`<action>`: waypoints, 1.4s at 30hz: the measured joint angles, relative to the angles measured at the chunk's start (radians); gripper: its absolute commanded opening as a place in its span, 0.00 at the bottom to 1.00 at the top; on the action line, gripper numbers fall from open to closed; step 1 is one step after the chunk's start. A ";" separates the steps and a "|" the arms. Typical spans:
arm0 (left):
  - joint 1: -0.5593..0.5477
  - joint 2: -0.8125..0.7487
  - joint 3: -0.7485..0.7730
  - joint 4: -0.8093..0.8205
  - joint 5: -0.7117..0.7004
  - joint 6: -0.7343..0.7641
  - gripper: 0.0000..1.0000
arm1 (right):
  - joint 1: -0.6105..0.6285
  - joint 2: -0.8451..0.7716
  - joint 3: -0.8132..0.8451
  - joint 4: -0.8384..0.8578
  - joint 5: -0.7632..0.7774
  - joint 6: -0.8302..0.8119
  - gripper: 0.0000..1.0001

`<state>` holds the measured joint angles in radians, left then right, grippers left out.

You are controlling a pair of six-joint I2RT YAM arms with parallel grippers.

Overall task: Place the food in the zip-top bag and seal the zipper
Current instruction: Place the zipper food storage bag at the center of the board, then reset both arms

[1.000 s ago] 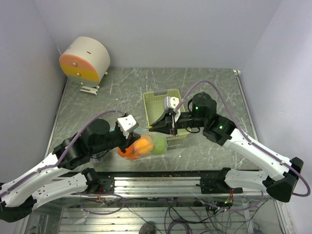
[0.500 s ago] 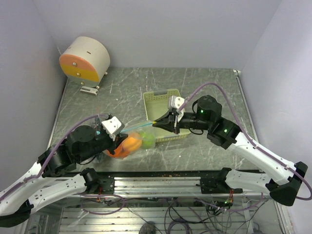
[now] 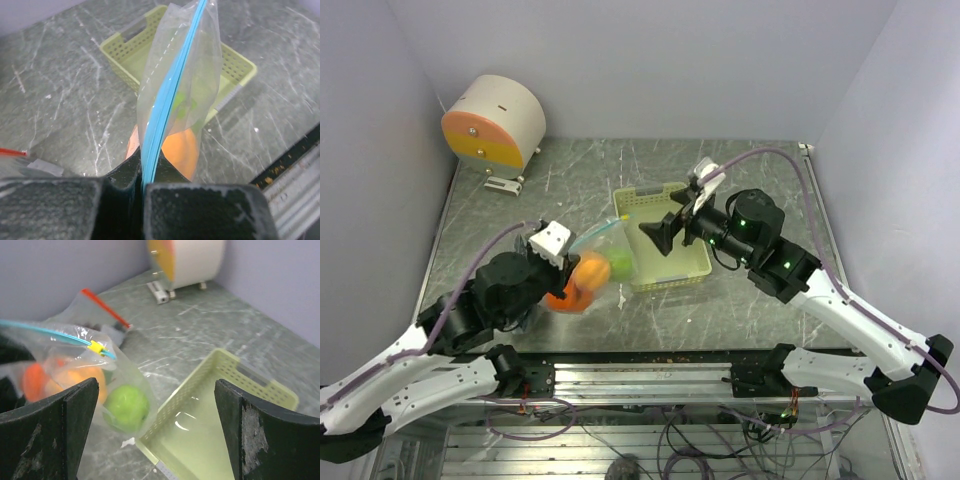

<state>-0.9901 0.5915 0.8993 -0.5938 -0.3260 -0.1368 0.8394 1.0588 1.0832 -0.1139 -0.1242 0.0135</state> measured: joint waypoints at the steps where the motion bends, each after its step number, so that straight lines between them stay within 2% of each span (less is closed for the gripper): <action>1: 0.000 0.020 -0.012 0.029 -0.040 -0.013 0.07 | -0.001 0.003 0.009 -0.002 0.056 0.027 1.00; 4: 0.000 0.090 -0.029 0.083 -0.163 -0.057 0.07 | -0.003 0.042 0.059 -0.030 0.187 0.098 1.00; 7: 0.000 0.196 -0.027 0.111 -0.347 -0.120 0.09 | -0.003 0.100 0.085 -0.055 0.277 0.159 1.00; 10: 0.001 0.294 -0.025 0.124 -0.502 -0.170 0.22 | -0.009 0.131 0.052 -0.091 0.325 0.208 1.00; 13: 0.011 0.340 -0.026 0.163 -0.602 -0.196 0.42 | -0.015 0.134 0.006 -0.124 0.344 0.239 1.00; 17: 0.060 0.352 -0.031 0.253 -0.638 -0.230 0.94 | -0.031 0.136 -0.007 -0.152 0.357 0.270 1.00; 18: 0.084 0.354 -0.034 0.266 -0.633 -0.247 0.99 | -0.035 0.140 -0.006 -0.156 0.365 0.278 1.00; 23: 0.161 0.348 -0.044 0.289 -0.575 -0.290 1.00 | -0.040 0.199 0.009 -0.206 0.415 0.326 1.00; 33: 0.165 0.200 0.023 0.213 -0.378 -0.211 1.00 | -0.040 0.213 0.009 -0.261 0.512 0.380 1.00; 42: 0.165 0.050 0.027 0.137 -0.338 -0.145 1.00 | -0.040 0.202 0.011 -0.266 0.563 0.402 1.00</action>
<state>-0.8249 0.6415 0.9264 -0.4572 -0.6643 -0.2817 0.7994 1.2610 1.0939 -0.3801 0.4393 0.4152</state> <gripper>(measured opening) 0.995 0.999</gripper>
